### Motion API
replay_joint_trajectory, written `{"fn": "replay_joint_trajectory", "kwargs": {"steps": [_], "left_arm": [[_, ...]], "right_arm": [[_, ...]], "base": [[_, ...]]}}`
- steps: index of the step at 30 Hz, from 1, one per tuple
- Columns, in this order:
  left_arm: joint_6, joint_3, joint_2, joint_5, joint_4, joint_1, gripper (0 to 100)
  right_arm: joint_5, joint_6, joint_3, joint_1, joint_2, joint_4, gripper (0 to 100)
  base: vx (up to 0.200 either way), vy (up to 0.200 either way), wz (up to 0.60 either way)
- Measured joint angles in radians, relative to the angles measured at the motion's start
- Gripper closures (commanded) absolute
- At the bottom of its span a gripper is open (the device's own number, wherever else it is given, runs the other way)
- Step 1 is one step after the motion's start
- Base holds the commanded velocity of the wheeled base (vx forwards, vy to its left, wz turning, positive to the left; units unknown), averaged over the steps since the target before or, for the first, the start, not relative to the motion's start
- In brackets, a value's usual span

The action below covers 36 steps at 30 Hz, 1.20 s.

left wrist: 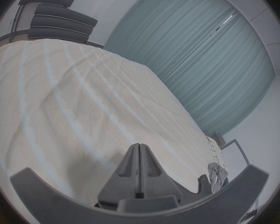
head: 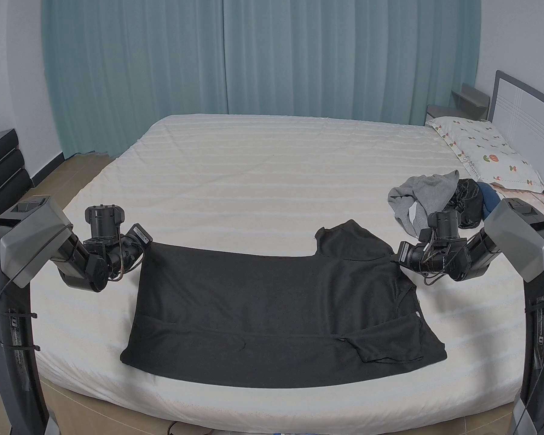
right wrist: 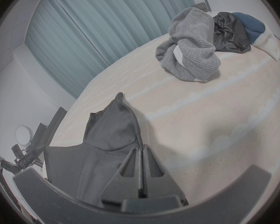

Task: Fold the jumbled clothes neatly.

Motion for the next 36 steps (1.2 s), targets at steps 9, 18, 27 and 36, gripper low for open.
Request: {"fn": "replay_joint_trajectory", "kwargs": {"steps": [9,18,27,36], "left_arm": [[-0.001,0.002,-0.005,0.000,0.001,0.004,100],[-0.001,0.002,-0.007,0.000,0.002,0.005,100],[-0.001,0.003,-0.008,0.000,0.001,0.006,100],[-0.001,0.005,-0.008,-0.001,0.001,0.007,100]], "right_arm": [[0.008,-0.044,0.029,0.000,-0.012,0.006,0],[0.028,-0.014,-0.020,0.008,-0.011,0.010,0],[0.029,0.036,-0.113,0.027,0.031,0.072,0],[0.026,0.109,-0.245,0.033,0.094,0.134,100]], "base": [[0.000,0.000,0.00],[0.000,0.000,0.00],[0.000,0.000,0.00],[0.000,0.000,0.00]]}}
